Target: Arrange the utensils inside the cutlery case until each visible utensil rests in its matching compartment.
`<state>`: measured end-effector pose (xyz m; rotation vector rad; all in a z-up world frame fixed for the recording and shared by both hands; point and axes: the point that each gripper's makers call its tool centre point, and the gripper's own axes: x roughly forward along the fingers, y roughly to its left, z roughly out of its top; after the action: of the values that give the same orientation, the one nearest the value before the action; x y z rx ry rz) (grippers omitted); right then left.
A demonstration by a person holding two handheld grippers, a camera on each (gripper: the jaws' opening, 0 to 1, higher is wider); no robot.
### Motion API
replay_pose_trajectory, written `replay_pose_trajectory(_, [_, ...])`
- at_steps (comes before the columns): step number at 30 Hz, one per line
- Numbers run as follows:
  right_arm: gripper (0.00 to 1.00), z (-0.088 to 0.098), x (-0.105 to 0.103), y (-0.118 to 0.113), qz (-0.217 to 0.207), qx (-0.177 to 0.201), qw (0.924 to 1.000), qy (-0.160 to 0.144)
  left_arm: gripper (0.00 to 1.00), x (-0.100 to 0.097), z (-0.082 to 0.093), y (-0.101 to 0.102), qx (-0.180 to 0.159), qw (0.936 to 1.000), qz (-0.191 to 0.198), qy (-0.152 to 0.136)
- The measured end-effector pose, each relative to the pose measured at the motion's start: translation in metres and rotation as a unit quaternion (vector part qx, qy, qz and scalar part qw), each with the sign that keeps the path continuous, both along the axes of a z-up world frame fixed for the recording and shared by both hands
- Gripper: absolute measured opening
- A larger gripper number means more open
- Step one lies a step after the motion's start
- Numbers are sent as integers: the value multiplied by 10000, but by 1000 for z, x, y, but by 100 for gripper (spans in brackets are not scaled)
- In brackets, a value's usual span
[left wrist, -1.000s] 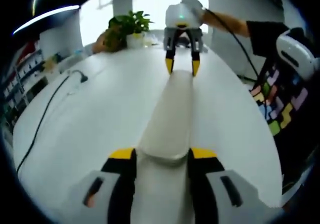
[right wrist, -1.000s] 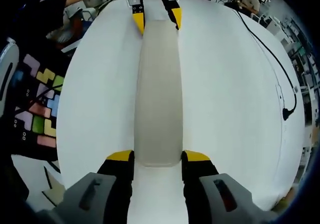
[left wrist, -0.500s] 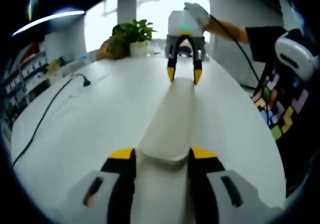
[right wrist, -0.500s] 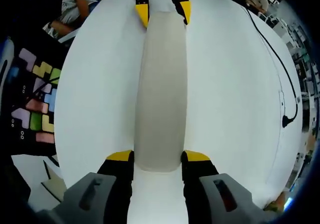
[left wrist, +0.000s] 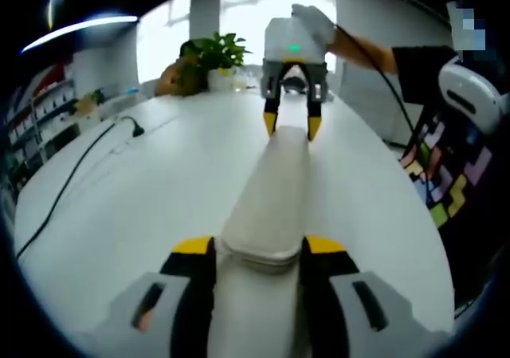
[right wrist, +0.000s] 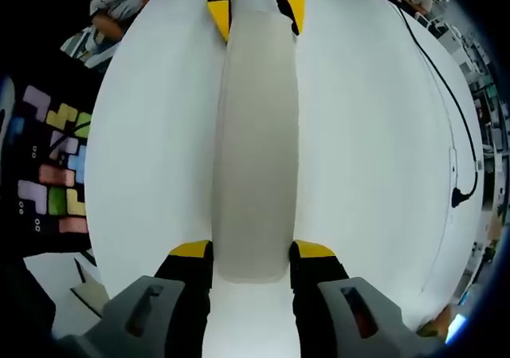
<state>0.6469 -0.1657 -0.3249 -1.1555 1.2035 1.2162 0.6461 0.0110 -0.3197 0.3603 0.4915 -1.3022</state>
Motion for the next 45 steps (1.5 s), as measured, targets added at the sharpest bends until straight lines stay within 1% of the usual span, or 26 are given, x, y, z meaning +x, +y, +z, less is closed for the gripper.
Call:
replay_pose_trajectory(3, [39, 0, -3, 2, -15, 5, 10000, -3, 45, -1, 0, 2, -17, 10000, 6, 19])
replay_pose_trajectory(7, [40, -2, -13, 4, -205, 79, 9998, 24, 45, -3, 0, 3, -16, 10000, -6, 21])
replay_pose_trajectory(8, [40, -2, -12, 5, -182, 83, 9998, 19, 45, -3, 0, 3, 18, 10000, -15, 3])
replay_pose_trajectory(10, [40, 0, -18, 5, -143, 147, 9998, 33, 45, -3, 0, 4, 49, 10000, -29, -26])
replay_pose_trajectory(11, [40, 2, -17, 7, -257, 254, 9993, 96, 45, -3, 0, 4, 46, 10000, -26, -22])
replay_pose_trajectory(12, [39, 4, -13, 8, -271, 331, 9990, 128, 45, -3, 0, 4, 30, 10000, -23, 9])
replay_pose_trajectory(13, [39, 5, -12, 7, -282, 326, 9990, 124, 45, -3, 0, 5, 20, 10000, -21, 12])
replay_pose_trajectory(14, [39, 1, -19, 5, -272, 328, 9990, 112, 45, -3, 0, 5, 8, 10000, -12, 15])
replay_pose_trajectory(17, [40, 6, -25, 7, -209, 397, 9989, 102, 45, -2, 0, 5, -42, 10000, -6, 23])
replay_pose_trajectory(19, [41, 10, -33, 9, -109, 417, 9991, 2, 45, -2, 0, 4, -71, 10000, -4, 34])
replay_pose_trajectory(21, [41, 14, -38, 15, -49, 493, 9988, -4, 46, -3, 0, 4, -83, 10000, 11, 38])
replay_pose_trajectory(23, [40, 17, -41, 24, 29, 589, 9982, -54, 46, -3, -1, 5, -100, 9999, 34, 32])
replay_pose_trajectory(25, [37, 20, -43, 34, 197, 694, 9973, -104, 46, -4, -1, 4, -183, 9998, 87, 17])
replay_pose_trajectory(27, [32, 24, -41, 49, 265, 940, 9950, -190, 45, -4, -1, 5, -194, 9997, 145, 31])
replay_pose_trajectory(29, [29, 29, -40, 62, 330, 1060, 9936, -228, 45, -5, 0, 6, -171, 9997, 191, 31])
replay_pose_trajectory(33, [21, 37, -31, 93, 562, 1391, 9878, -416, 45, -5, 2, 8, -294, 9992, 253, 106])
replay_pose_trajectory(35, [17, 41, -28, 110, 602, 1592, 9843, -476, 46, -5, 3, 8, -375, 9987, 297, 154])
replay_pose_trajectory(37, [12, 42, -29, 123, 717, 1698, 9819, -435, 47, -5, 5, 7, -408, 9986, 297, 183])
replay_pose_trajectory(41, [10, 40, -25, 146, 797, 1709, 9813, -380, 51, -8, 8, 4, -446, 9987, 232, 95])
replay_pose_trajectory(44, [9, 36, -23, 162, 779, 1774, 9806, -290, 53, -11, 6, 4, -357, 9992, 188, 83])
replay_pose_trajectory(45, [7, 35, -23, 166, 790, 1789, 9803, -277, 54, -11, 7, 5, -371, 9991, 174, 70])
